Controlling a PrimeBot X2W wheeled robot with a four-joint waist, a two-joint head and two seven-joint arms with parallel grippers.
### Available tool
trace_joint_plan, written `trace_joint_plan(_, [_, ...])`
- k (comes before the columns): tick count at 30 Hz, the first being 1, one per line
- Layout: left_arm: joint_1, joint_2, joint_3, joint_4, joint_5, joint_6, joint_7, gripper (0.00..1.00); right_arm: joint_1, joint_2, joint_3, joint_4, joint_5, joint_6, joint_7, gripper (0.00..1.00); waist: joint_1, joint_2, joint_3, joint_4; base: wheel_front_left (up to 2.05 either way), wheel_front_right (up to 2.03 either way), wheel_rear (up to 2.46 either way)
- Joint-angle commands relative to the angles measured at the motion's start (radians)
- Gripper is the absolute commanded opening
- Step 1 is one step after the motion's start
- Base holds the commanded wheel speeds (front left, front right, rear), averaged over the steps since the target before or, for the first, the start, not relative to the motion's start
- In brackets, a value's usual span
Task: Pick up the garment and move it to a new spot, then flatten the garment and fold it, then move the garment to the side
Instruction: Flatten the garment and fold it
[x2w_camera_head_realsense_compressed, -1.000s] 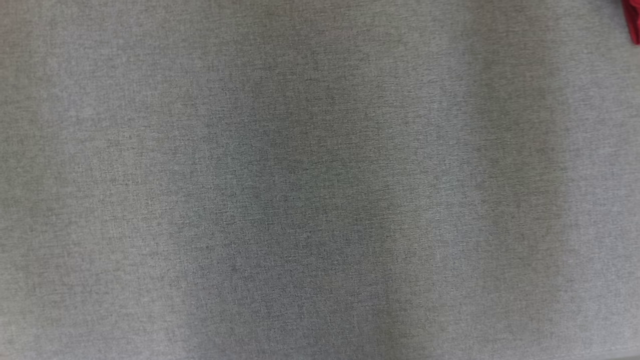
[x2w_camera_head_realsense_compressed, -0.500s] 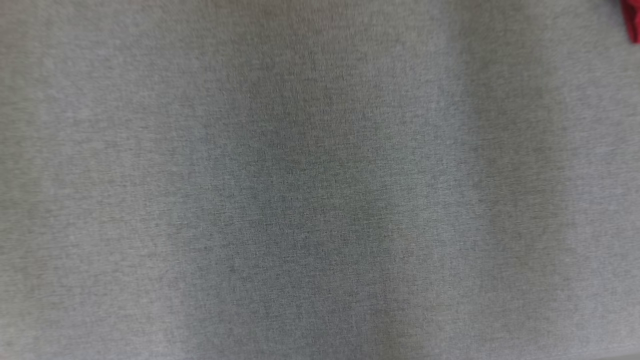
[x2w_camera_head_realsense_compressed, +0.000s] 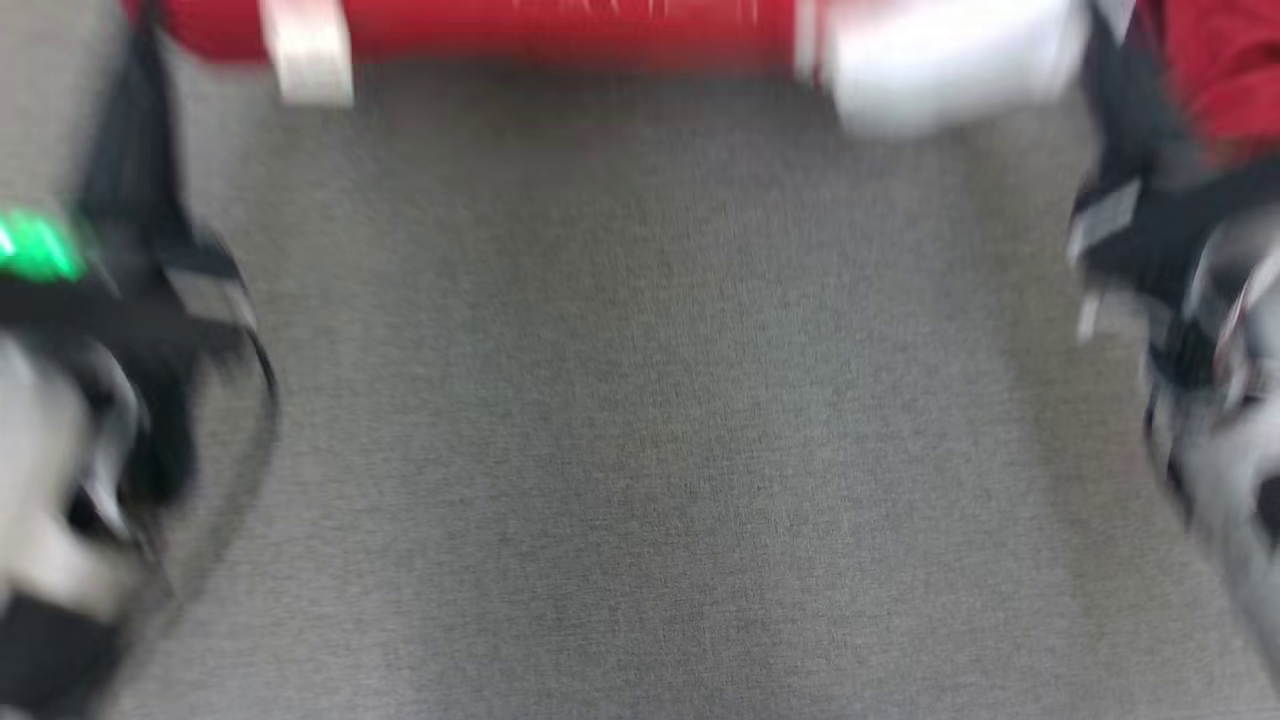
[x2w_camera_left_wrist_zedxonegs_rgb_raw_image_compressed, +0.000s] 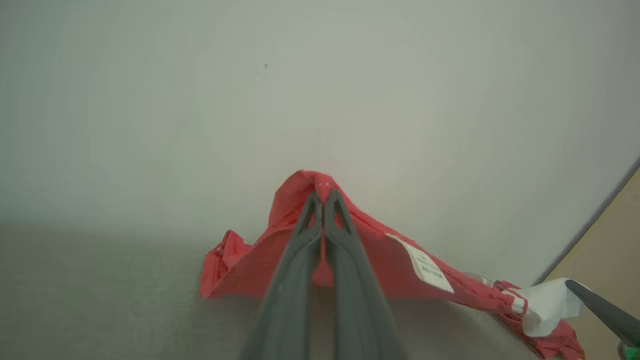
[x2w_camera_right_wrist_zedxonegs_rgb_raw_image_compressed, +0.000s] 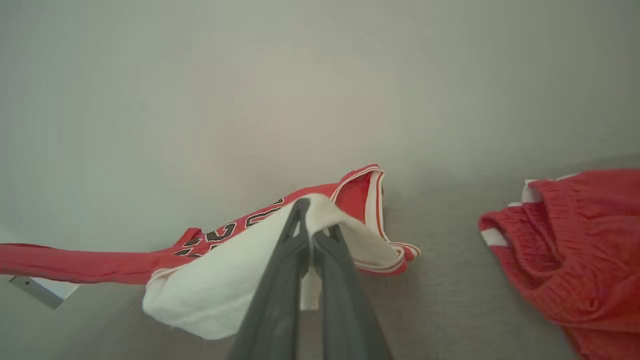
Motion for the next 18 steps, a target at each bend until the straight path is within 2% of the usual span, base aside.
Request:
trace_joint_plan(1, [0.113,-0.020,0.043,-0.034,0.029,0.017,-0.003,0.00,0.100,-0.002,-0.024,-0.051,0.008,-0.002,0.008,0.00,0.0002,0.0001,-0.087,0.017,0.00,0.00,0.00])
trace_joint_plan(4, [0.277,-0.060,0.108,-0.061,0.078,0.028,-0.003,0.00,0.272,0.019,-0.059,-0.111,-0.002,-0.002,0.039,0.00,0.0002,0.0001,-0.119,0.011,0.00,0.00,0.00])
trace_joint_plan(12, [0.594,-0.196,0.183,-0.030,0.154,-0.033,-0.003,0.00,0.650,0.073,-0.192,-0.195,-0.078,-0.002,0.109,0.00,0.0002,0.0001,-0.185,0.022,0.00,0.00,0.00])
trace_joint_plan(18, [0.727,-0.269,0.235,0.040,0.196,-0.066,-0.003,0.00,0.822,0.147,-0.238,-0.231,-0.110,-0.002,0.142,0.00,0.0002,0.0001,-0.225,0.015,0.00,0.00,0.00])
